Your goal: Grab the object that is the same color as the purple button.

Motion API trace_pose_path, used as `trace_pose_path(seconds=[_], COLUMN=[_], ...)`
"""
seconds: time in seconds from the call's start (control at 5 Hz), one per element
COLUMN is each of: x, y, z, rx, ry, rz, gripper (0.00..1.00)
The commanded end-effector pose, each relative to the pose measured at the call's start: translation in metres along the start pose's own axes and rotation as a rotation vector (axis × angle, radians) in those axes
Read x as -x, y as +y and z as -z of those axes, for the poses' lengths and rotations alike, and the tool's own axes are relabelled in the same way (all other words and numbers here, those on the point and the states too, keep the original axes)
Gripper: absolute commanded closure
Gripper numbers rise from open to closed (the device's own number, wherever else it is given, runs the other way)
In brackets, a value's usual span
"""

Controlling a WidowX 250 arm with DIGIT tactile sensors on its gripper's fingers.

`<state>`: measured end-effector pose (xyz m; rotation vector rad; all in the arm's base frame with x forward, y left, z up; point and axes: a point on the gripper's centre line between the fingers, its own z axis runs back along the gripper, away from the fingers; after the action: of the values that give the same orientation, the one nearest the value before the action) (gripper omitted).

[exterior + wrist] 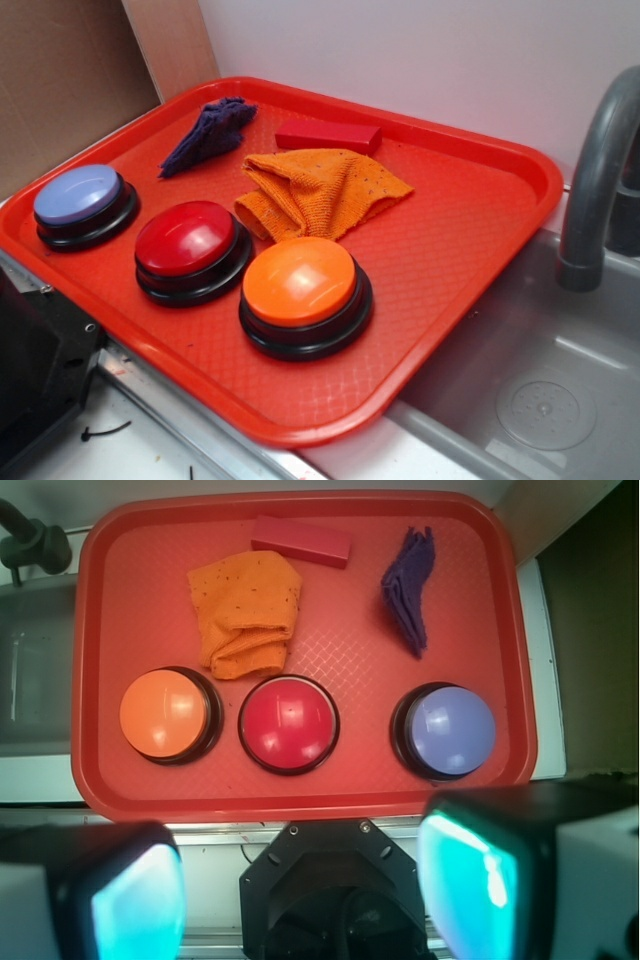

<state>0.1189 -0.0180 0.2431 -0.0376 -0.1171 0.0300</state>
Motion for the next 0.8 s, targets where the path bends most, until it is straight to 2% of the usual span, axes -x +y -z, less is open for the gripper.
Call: trace_pose_path(seconds=[0.0,0.2,0.6], x=[0.000,-0.012,-0.038], y=[0.000,-0.002,0.014], z=[0.000,0.011,0.071], rx=[0.000,-0.015,-0.110], ry=[0.000,-0.055,-0.126], rz=[0.000,-0.070,-0.310], gripper=[0.00,0.00,0.00])
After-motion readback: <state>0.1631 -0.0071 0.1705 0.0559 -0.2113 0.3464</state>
